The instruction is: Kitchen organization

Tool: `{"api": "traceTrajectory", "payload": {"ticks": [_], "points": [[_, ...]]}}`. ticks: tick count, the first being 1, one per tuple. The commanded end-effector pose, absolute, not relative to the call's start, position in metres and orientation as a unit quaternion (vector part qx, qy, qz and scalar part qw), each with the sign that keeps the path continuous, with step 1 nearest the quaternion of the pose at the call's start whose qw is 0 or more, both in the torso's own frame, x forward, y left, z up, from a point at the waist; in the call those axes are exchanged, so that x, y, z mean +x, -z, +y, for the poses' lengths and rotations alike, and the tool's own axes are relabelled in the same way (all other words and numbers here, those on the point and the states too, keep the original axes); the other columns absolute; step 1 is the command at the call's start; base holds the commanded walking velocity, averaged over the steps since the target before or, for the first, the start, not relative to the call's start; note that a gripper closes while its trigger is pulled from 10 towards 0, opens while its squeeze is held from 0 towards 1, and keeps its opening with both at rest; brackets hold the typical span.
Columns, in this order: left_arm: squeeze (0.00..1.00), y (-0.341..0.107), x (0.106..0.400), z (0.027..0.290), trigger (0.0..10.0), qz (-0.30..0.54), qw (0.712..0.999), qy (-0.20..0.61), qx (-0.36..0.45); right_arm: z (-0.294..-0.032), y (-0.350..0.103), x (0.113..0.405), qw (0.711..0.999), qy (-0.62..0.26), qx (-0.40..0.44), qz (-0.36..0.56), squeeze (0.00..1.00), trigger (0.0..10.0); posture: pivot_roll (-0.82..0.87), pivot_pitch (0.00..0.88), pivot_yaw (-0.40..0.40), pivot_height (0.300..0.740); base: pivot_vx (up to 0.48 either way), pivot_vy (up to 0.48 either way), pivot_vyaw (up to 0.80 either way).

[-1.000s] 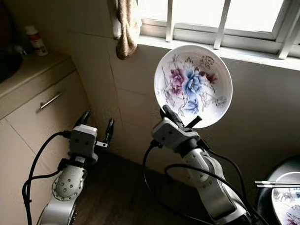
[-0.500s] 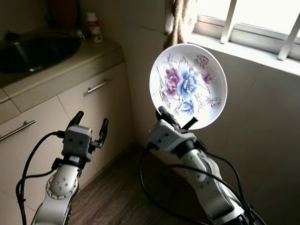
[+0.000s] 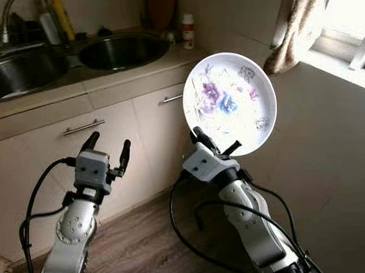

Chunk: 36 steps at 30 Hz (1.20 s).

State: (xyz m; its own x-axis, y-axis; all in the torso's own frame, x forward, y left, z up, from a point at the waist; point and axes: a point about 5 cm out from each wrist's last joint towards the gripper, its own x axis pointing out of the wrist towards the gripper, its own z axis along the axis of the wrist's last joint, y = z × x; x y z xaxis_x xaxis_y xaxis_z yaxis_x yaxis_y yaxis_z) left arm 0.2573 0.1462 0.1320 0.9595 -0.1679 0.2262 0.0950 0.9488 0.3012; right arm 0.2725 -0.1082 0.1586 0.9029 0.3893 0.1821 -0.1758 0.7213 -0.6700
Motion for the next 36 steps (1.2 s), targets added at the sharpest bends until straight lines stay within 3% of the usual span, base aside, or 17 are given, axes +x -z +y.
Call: {"api": "traceTrajectory", "payload": {"ticks": [1,3,4,7,8,9,10,11,28,36], "points": [[0.0,-0.1372,0.2581,0.1492,10.0,-0.136,0.978,0.063,0.147,-0.1086,-0.1648,0.2732,0.916,-0.149,-0.331,-0.17,0.0,0.0,0.07,0.0,-0.029,0.74,0.0,0.0,0.0],[0.0,-0.1373,0.2581,0.1492,10.0,-0.136,0.978,0.063,0.147,-0.109,-0.1649,0.2734,0.916,-0.148,-0.331,-0.17,0.0,0.6,0.07,0.0,-0.029,0.74,0.0,0.0,0.0],[0.0,-0.1375,0.2581,0.1492,10.0,-0.137,0.978,0.064,0.146,-0.1091,-0.165,0.2736,0.917,-0.147,-0.331,-0.17,0.0,2.4,0.07,0.0,-0.029,0.74,0.0,0.0,0.0],[0.0,-0.138,0.258,0.149,10.0,-0.138,0.978,0.066,0.144,-0.1088,-0.1646,0.2738,0.916,-0.147,-0.332,-0.169,0.0,3.2,0.07,0.0,-0.028,0.74,0.0,0.0,0.0],[0.0,-0.1382,0.2578,0.1489,10.0,-0.139,0.978,0.066,0.144,-0.1082,-0.1639,0.2738,0.915,-0.149,-0.336,-0.168,0.0,4.1,0.07,0.0,-0.028,0.74,0.0,0.0,0.0],[0.0,-0.1384,0.2578,0.1488,10.0,-0.139,0.978,0.067,0.143,-0.1071,-0.1633,0.2735,0.911,-0.151,-0.345,-0.17,0.0,7.0,0.07,0.0,-0.028,0.74,0.0,0.0,0.8],[0.0,-0.1385,0.2578,0.1488,10.0,-0.139,0.978,0.067,0.143,-0.1065,-0.1628,0.2733,0.908,-0.152,-0.35,-0.172,0.0,8.1,0.08,0.0,-0.029,0.74,0.0,0.0,0.8],[0.0,-0.1386,0.2577,0.1487,10.0,-0.14,0.978,0.067,0.142,-0.1062,-0.1626,0.2733,0.907,-0.152,-0.353,-0.173,0.0,10.0,0.08,0.0,-0.029,0.74,0.244,0.0,0.8],[0.0,-0.1387,0.2571,0.1479,10.0,-0.143,0.978,0.069,0.139,-0.1075,-0.1612,0.2753,0.913,-0.147,-0.342,-0.166,0.0,10.0,0.08,0.0,-0.033,0.74,0.276,0.0,0.8],[0.0,-0.1384,0.2563,0.1478,10.0,-0.144,0.977,0.07,0.139,-0.1071,-0.1604,0.2755,0.914,-0.148,-0.34,-0.164,0.0,10.0,0.08,0.0,-0.034,0.74,0.322,0.0,0.14]]}}
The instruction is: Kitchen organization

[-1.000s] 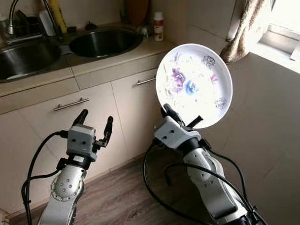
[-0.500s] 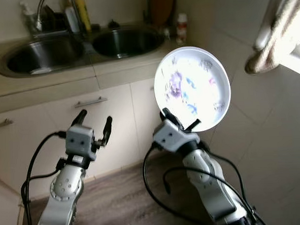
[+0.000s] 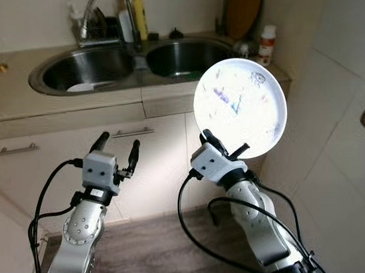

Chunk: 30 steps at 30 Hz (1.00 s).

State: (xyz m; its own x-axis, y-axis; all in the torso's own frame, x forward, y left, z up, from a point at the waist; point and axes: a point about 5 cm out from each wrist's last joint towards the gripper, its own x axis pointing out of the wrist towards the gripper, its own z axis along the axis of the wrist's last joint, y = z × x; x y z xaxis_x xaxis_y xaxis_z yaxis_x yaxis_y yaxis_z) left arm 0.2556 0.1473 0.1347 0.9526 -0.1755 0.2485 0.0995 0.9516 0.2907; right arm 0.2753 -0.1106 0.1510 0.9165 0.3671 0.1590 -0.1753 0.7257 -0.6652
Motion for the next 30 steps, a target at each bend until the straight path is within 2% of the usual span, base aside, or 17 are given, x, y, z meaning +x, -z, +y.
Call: {"api": "traceTrajectory", "payload": {"ticks": [1,17,22,30], "points": [[0.0,-0.138,0.256,0.148,10.0,-0.144,0.977,0.069,0.139,-0.107,-0.16,0.276,0.916,-0.147,-0.335,-0.163,0.0,10.0,0.08,0.0,-0.034,0.74,0.379,0.0,0.0],[0.0,-0.14,0.257,0.147,10.0,-0.148,0.976,0.071,0.142,-0.109,-0.166,0.278,0.916,-0.133,-0.336,-0.174,0.0,10.0,0.08,0.0,-0.031,0.74,0.379,0.0,0.0],[0.0,-0.141,0.257,0.147,10.0,-0.15,0.976,0.07,0.143,-0.111,-0.169,0.279,0.921,-0.125,-0.324,-0.178,0.0,10.0,0.08,0.0,-0.032,0.74,0.373,0.0,0.74],[0.0,-0.142,0.258,0.147,10.0,-0.153,0.975,0.068,0.144,-0.112,-0.172,0.281,0.922,-0.119,-0.32,-0.182,0.0,10.0,0.08,0.0,-0.033,0.74,0.358,0.0,0.0]]}}
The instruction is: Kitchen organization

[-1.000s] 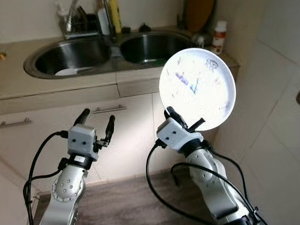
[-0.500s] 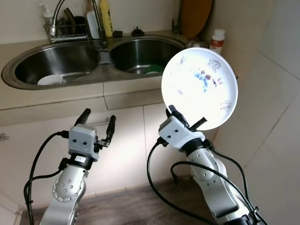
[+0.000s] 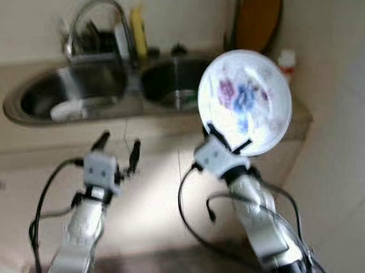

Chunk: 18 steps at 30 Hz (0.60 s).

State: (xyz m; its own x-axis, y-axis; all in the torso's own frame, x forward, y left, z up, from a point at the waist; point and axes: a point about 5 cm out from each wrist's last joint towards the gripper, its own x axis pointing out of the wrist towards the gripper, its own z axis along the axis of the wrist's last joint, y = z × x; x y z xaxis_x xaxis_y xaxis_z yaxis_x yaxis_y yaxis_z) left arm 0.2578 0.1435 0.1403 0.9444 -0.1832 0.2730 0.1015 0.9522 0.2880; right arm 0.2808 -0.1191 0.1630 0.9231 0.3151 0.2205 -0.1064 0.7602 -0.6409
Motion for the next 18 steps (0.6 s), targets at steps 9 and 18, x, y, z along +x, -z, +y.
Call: {"api": "traceTrajectory", "payload": {"ticks": [9,18], "points": [[0.0,-0.148,0.258,0.149,10.0,-0.166,0.974,0.057,0.146,-0.112,-0.173,0.281,0.921,-0.119,-0.322,-0.184,0.0,10.0,0.08,0.0,-0.033,0.74,0.345,0.0,0.0],[0.0,-0.157,0.258,0.151,10.0,-0.193,0.97,0.049,0.142,-0.107,-0.187,0.28,0.917,-0.126,-0.313,-0.211,0.0,10.0,0.08,0.0,-0.033,0.74,0.333,0.0,0.0]]}}
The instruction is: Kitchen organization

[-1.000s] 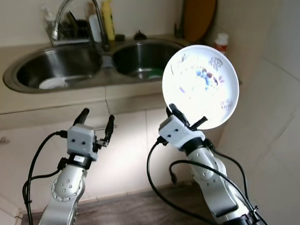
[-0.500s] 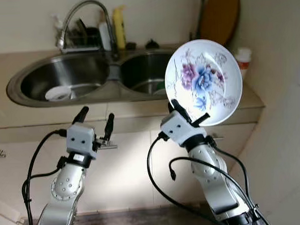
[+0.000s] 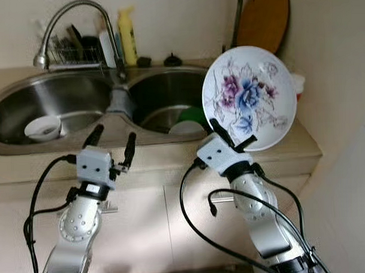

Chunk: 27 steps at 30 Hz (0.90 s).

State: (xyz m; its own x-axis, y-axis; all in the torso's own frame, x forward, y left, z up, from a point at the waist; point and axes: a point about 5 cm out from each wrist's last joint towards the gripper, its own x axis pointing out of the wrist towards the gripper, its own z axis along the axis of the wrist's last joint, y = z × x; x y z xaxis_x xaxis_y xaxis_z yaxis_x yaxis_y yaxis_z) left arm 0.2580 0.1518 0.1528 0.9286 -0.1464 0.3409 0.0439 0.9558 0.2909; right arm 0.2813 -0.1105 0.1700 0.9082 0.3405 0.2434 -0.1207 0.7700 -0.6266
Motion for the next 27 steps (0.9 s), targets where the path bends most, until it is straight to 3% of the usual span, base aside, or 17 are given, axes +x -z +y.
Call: {"api": "traceTrajectory", "payload": {"ticks": [1,6,14,27], "points": [[0.0,-0.157,0.258,0.151,10.0,-0.192,0.97,0.049,0.143,-0.106,-0.19,0.28,0.916,-0.128,-0.312,-0.215,0.0,10.0,0.08,0.0,-0.033,0.74,0.319,0.0,0.0],[0.0,-0.156,0.258,0.15,10.0,-0.191,0.97,0.051,0.145,-0.106,-0.188,0.279,0.914,-0.134,-0.318,-0.214,0.0,10.0,0.08,0.0,-0.033,0.74,0.319,0.0,0.0],[0.0,-0.158,0.258,0.148,10.0,-0.198,0.968,0.054,0.141,-0.104,-0.187,0.278,0.92,-0.143,-0.302,-0.206,0.0,10.0,0.08,0.0,-0.033,0.74,0.071,0.0,0.8],[0.0,-0.158,0.258,0.148,10.0,-0.199,0.968,0.053,0.143,-0.1,-0.176,0.278,0.922,-0.176,-0.298,-0.175,0.0,10.0,0.08,0.0,-0.035,0.74,0.0,0.0,0.0]]}}
